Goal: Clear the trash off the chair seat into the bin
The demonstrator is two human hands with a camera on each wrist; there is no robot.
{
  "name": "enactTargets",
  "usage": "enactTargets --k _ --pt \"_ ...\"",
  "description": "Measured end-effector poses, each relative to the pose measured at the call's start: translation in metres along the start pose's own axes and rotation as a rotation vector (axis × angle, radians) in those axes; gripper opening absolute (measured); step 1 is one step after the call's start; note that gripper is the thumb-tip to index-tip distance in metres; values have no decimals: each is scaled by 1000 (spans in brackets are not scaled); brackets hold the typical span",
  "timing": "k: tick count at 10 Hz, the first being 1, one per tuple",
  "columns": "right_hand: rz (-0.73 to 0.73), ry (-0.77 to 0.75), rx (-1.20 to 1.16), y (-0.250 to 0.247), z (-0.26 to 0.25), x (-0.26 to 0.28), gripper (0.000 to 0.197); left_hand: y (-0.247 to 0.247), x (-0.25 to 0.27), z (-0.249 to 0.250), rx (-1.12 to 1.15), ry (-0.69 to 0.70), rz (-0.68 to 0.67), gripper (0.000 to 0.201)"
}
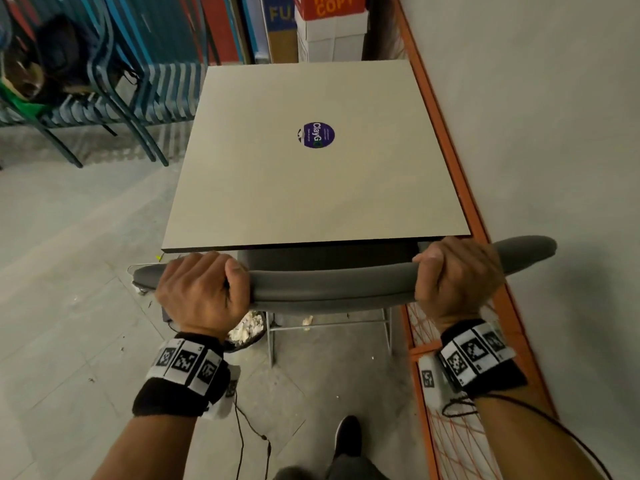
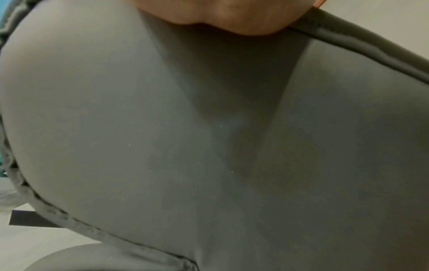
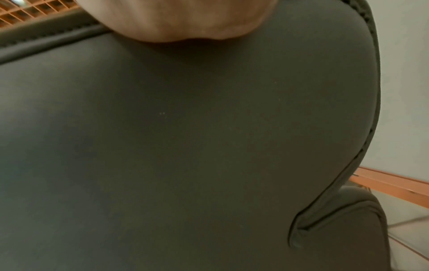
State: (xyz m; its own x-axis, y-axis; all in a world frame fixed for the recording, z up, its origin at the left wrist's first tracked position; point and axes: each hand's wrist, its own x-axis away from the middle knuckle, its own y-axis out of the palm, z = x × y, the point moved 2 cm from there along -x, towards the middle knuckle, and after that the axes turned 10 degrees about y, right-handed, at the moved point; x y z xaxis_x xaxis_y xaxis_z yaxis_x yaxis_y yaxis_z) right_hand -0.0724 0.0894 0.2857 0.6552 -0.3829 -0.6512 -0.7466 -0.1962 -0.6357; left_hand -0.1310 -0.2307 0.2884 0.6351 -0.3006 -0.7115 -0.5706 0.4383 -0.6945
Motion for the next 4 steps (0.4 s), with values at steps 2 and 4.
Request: enactTargets --k 2,4 --pt "-129 66 26 -15 -11 7 36 -25 5 16 192 95 -51 35" --pt "-201 201 -86 -49 -16 57 25 -56 70 55 613 382 -234 20"
